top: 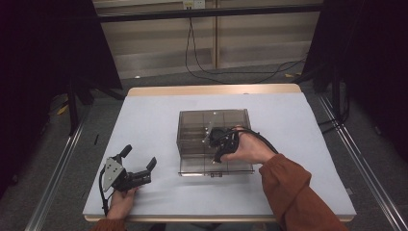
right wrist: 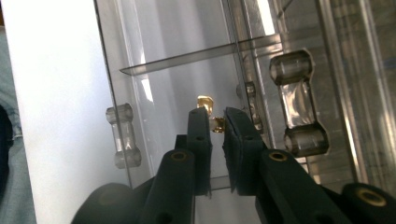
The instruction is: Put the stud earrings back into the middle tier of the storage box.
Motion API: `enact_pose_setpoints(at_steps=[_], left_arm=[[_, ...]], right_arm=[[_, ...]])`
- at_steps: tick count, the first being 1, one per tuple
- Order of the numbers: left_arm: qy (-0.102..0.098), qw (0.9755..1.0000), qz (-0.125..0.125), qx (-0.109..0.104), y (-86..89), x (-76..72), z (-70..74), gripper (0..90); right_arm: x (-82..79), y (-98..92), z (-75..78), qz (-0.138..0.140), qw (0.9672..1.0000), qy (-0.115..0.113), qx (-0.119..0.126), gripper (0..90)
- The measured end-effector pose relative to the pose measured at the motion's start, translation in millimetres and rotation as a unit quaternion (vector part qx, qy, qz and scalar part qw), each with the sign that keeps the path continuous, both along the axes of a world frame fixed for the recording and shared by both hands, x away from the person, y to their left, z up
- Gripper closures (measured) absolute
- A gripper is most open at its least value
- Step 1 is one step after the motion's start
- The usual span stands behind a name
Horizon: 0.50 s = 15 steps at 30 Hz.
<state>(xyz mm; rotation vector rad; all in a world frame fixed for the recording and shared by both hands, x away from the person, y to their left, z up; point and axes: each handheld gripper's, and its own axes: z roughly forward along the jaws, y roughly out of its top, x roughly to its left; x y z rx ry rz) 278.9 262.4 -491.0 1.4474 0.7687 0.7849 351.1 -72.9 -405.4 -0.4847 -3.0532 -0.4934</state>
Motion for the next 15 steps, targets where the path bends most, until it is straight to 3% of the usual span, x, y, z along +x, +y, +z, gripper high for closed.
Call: enact_pose_setpoints(at_steps=[13, 15], left_arm=[[0.000, 1.0000, 0.000, 0.003, 0.3, -0.1, 0.0, 0.0], [0.000, 1.0000, 0.000, 0.000, 0.0, -0.1, 0.0, 0.0]], right_arm=[[-7.9, -6.7, 10.5, -0.011, 0.9991, -0.014, 0.037, 73.3], [-7.6, -7.6, 11.1, -0.012, 0.9986, -0.026, 0.045, 70.5]])
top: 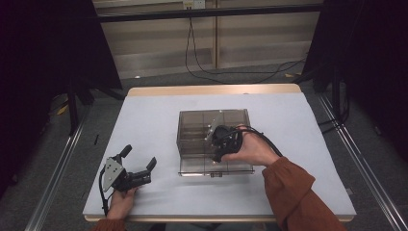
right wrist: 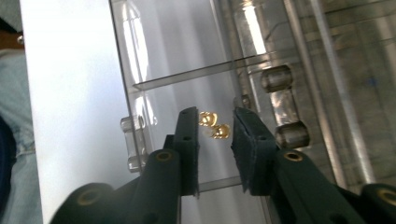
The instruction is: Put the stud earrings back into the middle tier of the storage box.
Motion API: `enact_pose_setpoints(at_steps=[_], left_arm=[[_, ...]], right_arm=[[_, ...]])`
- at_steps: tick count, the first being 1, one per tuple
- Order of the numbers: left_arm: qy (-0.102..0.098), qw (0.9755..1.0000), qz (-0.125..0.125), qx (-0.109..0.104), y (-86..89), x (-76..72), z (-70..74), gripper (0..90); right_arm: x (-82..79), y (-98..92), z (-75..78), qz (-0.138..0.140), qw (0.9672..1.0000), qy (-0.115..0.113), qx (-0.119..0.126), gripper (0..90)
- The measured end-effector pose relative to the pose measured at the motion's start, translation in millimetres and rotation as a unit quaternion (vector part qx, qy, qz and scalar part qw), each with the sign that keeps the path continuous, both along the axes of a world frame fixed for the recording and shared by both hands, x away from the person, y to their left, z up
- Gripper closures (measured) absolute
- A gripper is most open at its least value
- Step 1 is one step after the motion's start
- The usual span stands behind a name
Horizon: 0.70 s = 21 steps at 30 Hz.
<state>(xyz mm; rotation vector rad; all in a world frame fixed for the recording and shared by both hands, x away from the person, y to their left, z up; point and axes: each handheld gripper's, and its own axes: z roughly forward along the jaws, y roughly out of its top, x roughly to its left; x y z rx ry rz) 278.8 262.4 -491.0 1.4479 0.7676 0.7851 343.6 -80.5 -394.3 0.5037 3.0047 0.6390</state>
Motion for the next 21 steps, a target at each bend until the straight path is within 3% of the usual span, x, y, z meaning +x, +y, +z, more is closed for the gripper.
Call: enact_pose_setpoints(at_steps=[5, 11, 20, 21], left_arm=[[0.000, 1.0000, -0.001, 0.001, 0.2, -0.1, 0.0, 0.0], [0.000, 1.0000, 0.000, 0.001, 0.0, 0.0, 0.0, 0.0], [0.000, 1.0000, 0.000, 0.003, 0.5, -0.1, 0.1, 0.0], [0.000, 1.0000, 0.000, 0.002, 0.3, 0.0, 0.0, 0.0]], right_arm=[[-2.0, -6.8, 1.0, -0.020, 0.9992, 0.011, 0.033, 64.4], [-7.0, -16.0, -0.2, -0.029, 0.9987, 0.008, 0.041, 55.9], [-14.3, -38.6, -2.8, -0.056, 0.9943, 0.009, 0.091, 48.8], [-15.5, -41.3, -3.2, -0.057, 0.9940, 0.000, 0.093, 48.1]])
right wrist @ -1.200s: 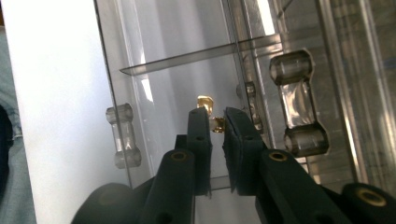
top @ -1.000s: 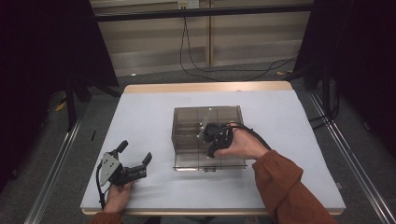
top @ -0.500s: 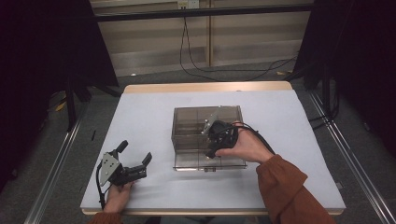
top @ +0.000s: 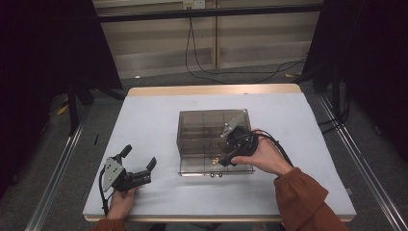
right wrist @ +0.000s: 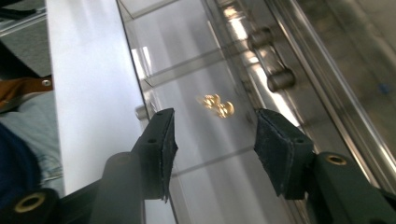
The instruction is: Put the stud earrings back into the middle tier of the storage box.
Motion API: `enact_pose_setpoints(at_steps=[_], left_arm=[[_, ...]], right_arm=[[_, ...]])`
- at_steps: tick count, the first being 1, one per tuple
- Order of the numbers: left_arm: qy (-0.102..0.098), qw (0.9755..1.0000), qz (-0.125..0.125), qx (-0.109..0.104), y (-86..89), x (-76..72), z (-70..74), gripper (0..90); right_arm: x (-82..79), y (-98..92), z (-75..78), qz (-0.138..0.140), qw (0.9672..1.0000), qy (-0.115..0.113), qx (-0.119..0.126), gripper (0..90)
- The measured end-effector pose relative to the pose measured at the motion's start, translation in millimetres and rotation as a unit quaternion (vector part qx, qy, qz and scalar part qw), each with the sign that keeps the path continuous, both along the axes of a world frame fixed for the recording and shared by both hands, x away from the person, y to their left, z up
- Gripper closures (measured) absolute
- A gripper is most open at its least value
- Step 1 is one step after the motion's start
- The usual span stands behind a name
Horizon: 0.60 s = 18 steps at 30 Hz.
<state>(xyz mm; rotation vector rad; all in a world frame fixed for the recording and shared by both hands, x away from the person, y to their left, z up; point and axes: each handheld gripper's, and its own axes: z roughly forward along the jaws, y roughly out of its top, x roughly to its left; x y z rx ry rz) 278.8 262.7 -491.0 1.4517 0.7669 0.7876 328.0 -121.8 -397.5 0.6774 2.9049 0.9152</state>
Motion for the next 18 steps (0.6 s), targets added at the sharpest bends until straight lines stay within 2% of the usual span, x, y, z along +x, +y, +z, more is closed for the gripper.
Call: enact_pose_setpoints(at_steps=[4, 8, 9, 13, 15, 16, 18], left_arm=[[0.000, 1.0000, 0.000, 0.000, 0.0, -0.1, 0.0, 0.0], [-0.001, 1.0000, 0.000, 0.000, 0.0, -0.2, 0.0, 0.0], [-0.001, 1.0000, 0.000, 0.001, 0.0, -0.1, 0.0, 0.0], [0.000, 1.0000, -0.001, -0.001, -0.2, -0.1, 0.0, 0.0], [-0.001, 1.0000, 0.001, 0.000, 0.0, -0.1, 0.0, 0.0], [0.000, 1.0000, 0.000, 0.000, 0.0, -0.1, 0.0, 0.0], [-0.001, 1.0000, 0.001, 0.001, 0.0, -0.2, 0.0, 0.0]], right_arm=[[-6.8, -7.2, 6.0, -0.004, 0.9994, -0.021, 0.028, 45.2], [-8.6, -14.6, 5.2, -0.024, 0.9988, -0.024, 0.037, 41.7], [-8.7, -19.2, 3.1, -0.037, 0.9981, -0.021, 0.046, 41.7], [-11.3, -32.3, -2.7, -0.059, 0.9959, -0.026, 0.063, 39.8], [-13.6, -39.1, -3.4, -0.070, 0.9944, -0.030, 0.073, 39.0], [-14.6, -42.3, -2.7, -0.078, 0.9937, -0.038, 0.071, 37.8], [-16.6, -47.6, -2.1, -0.087, 0.9919, -0.039, 0.084, 36.8]])
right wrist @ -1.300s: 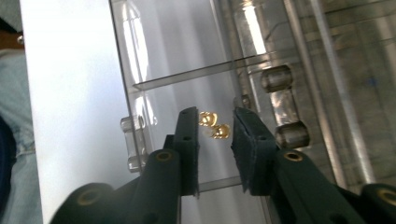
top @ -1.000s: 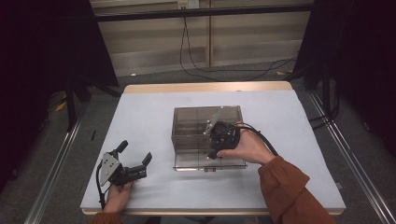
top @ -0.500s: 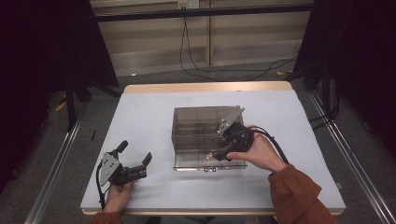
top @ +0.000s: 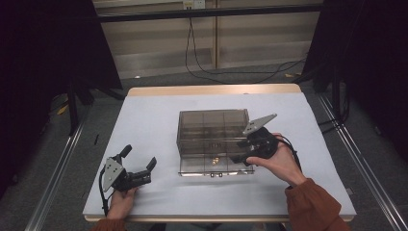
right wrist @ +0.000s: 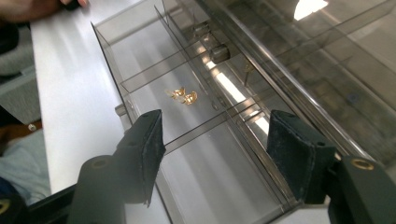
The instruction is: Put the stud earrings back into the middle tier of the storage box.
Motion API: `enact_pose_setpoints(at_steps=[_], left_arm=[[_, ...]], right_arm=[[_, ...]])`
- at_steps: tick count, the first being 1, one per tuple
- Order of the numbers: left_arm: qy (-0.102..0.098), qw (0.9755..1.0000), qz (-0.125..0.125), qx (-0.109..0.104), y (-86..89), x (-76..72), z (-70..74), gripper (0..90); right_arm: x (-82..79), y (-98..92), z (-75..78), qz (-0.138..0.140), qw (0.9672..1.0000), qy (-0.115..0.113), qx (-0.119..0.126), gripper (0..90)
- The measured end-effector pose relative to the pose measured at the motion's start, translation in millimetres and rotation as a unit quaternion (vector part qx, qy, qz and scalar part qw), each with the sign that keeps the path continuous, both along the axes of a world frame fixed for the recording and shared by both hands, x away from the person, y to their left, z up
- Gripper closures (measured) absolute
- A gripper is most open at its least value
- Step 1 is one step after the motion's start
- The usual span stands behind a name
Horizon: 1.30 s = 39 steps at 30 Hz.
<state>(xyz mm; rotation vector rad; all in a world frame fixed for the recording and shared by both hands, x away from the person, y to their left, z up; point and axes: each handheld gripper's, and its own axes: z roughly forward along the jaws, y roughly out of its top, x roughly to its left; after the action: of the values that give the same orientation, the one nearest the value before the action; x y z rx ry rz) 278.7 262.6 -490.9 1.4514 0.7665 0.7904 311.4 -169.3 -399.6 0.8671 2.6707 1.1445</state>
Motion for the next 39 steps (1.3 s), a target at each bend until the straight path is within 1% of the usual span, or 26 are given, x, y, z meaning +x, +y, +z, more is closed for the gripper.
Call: enact_pose_setpoints(at_steps=[1, 3, 7, 11, 13, 14, 15, 16, 17, 19, 21, 24, 25, 27, 29, 30, 31, 35, 37, 39], left_arm=[[-0.001, 1.0000, 0.001, -0.002, -0.2, 0.0, -0.1, 0.0], [0.000, 1.0000, -0.001, 0.000, 0.0, 0.1, 0.0, 0.0], [0.000, 1.0000, 0.000, 0.000, 0.1, 0.0, 0.0, 0.0], [0.001, 1.0000, 0.000, -0.001, 0.0, 0.1, 0.0, 0.0], [0.001, 1.0000, -0.001, -0.001, -0.1, 0.1, 0.0, 0.0], [0.000, 1.0000, 0.000, 0.000, 0.0, 0.1, 0.0, 0.0], [0.000, 1.0000, 0.000, 0.000, 0.0, 0.1, 0.0, 0.0], [0.000, 1.0000, 0.000, 0.000, 0.0, 0.0, 0.0, 0.0], [0.000, 1.0000, 0.000, 0.000, 0.0, 0.0, 0.0, 0.0], [0.001, 1.0000, 0.001, -0.002, -0.2, 0.2, 0.0, 0.0], [0.001, 1.0000, 0.000, -0.001, -0.3, 0.1, 0.0, 0.0], [0.000, 1.0000, 0.001, -0.001, -0.2, 0.1, 0.0, 0.0], [0.000, 1.0000, 0.000, -0.001, -0.3, 0.1, 0.0, 0.0], [0.000, 1.0000, 0.001, -0.002, -0.3, 0.1, 0.0, 0.0], [0.000, 1.0000, 0.000, -0.001, -0.3, 0.1, 0.0, 0.0], [0.000, 1.0000, 0.000, -0.001, -0.3, 0.0, 0.0, 0.0], [0.000, 1.0000, 0.000, -0.002, -0.5, 0.0, 0.0, 0.0], [0.001, 1.0000, 0.000, -0.001, -0.3, 0.2, 0.0, 0.0], [0.000, 1.0000, 0.000, -0.001, -0.3, 0.1, 0.0, 0.0], [-0.002, 1.0000, 0.000, 0.001, -0.2, -0.2, -0.1, 0.0]], right_arm=[[-1.6, -3.5, 0.1, -0.004, 0.9999, -0.003, 0.010, 36.9], [-4.9, -8.6, -0.1, -0.015, 0.9996, -0.007, 0.023, 33.9], [-11.5, -19.0, -2.4, -0.038, 0.9983, -0.019, 0.041, 28.4], [-18.2, -29.9, -1.4, -0.067, 0.9957, -0.036, 0.052, 21.4], [-20.4, -36.6, -1.6, -0.078, 0.9942, -0.039, 0.062, 20.0], [-21.8, -40.8, -2.2, -0.089, 0.9931, -0.042, 0.065, 17.9], [-23.5, -44.7, -3.4, -0.105, 0.9912, -0.050, 0.062, 16.4], [-25.4, -49.3, -4.9, -0.113, 0.9899, -0.055, 0.065, 16.9], [-27.7, -53.8, -6.2, -0.122, 0.9881, -0.059, 0.073, 15.7], [-32.4, -61.3, -7.7, -0.143, 0.9843, -0.068, 0.078, 10.5], [-37.0, -67.6, -8.8, -0.154, 0.9816, -0.074, 0.085, 9.6], [-43.8, -73.5, -11.3, -0.165, 0.9801, -0.074, 0.082, 6.7], [-45.8, -75.3, -12.6, -0.166, 0.9799, -0.075, 0.081, 7.2], [-50.6, -78.9, -15.0, -0.176, 0.9778, -0.079, 0.082, 5.9], [-55.5, -84.0, -18.9, -0.191, 0.9744, -0.081, 0.086, 4.4], [-56.8, -85.8, -20.5, -0.193, 0.9739, -0.086, 0.082, 4.7], [-59.2, -87.6, -22.1, -0.198, 0.9734, -0.086, 0.078, 5.0], [-67.5, -95.8, -28.3, -0.212, 0.9701, -0.089, 0.078, 5.2], [-71.6, -100.8, -31.6, -0.222, 0.9671, -0.093, 0.081, 5.4], [-75.6, -104.9, -35.7, -0.229, 0.9655, -0.093, 0.082, 5.9]])
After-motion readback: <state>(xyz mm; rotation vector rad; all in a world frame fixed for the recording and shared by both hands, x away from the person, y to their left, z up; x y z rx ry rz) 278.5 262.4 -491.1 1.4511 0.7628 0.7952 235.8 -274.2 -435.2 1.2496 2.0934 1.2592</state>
